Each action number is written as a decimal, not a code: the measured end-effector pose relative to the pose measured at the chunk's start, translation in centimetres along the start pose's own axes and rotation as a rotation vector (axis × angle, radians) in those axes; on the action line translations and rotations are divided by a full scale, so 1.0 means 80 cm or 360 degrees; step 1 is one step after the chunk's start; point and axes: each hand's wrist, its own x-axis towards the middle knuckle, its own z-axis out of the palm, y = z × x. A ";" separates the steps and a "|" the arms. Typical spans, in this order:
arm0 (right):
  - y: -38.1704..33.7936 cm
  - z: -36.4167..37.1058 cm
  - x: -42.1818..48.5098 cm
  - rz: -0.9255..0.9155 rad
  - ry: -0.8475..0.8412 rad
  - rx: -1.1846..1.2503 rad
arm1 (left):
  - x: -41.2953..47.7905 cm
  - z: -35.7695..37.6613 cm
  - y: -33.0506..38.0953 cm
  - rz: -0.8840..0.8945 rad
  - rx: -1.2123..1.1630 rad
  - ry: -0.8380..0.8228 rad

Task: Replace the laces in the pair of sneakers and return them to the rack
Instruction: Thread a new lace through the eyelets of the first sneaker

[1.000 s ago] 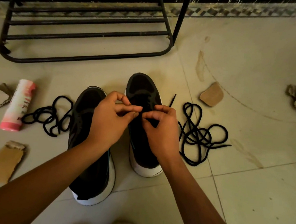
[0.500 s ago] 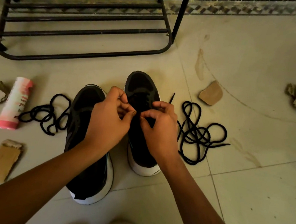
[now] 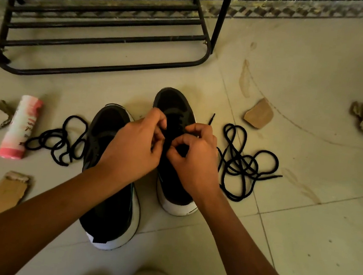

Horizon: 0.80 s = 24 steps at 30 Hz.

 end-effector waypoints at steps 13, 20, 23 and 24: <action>0.009 0.006 -0.010 0.0092 0.0432 0.0790 | -0.017 0.014 0.009 -0.0170 0.0544 -0.0175; 0.014 -0.026 -0.002 0.0554 0.0645 0.2027 | -0.011 0.016 0.012 -0.0338 0.0297 -0.0342; 0.036 -0.077 0.012 0.0739 0.0963 0.2378 | -0.009 0.016 0.007 -0.0454 0.0154 -0.0401; 0.048 -0.100 0.015 0.0756 0.1114 0.2374 | -0.008 0.016 0.004 -0.0490 0.0127 -0.0407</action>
